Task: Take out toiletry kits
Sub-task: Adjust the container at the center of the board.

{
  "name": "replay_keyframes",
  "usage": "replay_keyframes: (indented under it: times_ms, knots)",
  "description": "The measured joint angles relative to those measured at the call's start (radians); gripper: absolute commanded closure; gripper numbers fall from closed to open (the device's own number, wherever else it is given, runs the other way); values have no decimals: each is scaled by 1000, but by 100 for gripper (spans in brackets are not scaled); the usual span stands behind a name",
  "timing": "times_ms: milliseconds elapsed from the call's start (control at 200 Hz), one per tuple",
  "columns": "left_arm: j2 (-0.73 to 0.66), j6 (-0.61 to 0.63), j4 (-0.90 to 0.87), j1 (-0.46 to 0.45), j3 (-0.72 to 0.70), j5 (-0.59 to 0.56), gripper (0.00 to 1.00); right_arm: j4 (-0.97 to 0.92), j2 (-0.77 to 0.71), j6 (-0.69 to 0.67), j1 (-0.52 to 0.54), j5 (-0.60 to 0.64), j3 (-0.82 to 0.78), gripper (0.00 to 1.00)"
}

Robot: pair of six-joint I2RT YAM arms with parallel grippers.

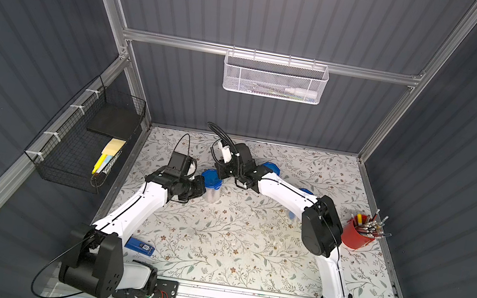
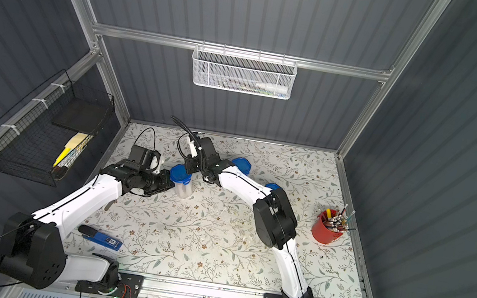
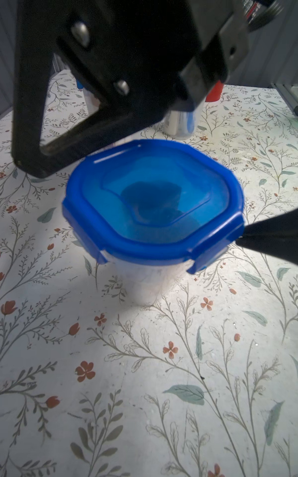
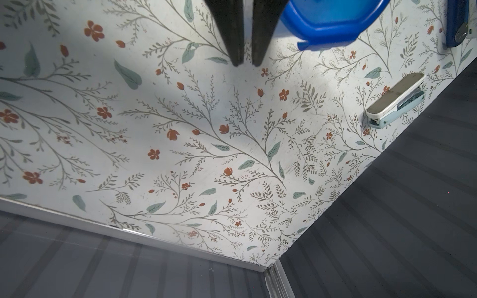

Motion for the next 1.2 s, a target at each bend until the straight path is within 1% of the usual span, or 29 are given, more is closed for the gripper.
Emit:
replay_keyframes:
  times_ms: [275, 740, 905, 1061, 1091, 1201]
  knots:
    - [31, 21, -11, -4, 19, -38, 100, 11, -36, 20, -6, 1, -80, 87]
    - [31, 59, -73, -5, 74, -176, 100, 25, -154, 65, -6, 22, -211, 86]
    - [31, 67, -103, -5, 99, -225, 100, 25, -210, 93, -6, 22, -274, 84]
    - [26, 70, -156, -5, 146, -276, 100, 24, -281, 121, -6, 29, -352, 78]
    - [21, 71, -169, -5, 161, -285, 100, 24, -298, 125, -6, 33, -370, 76]
    - [1, 78, -207, -5, 222, -303, 100, 23, -356, 143, -10, 35, -424, 63]
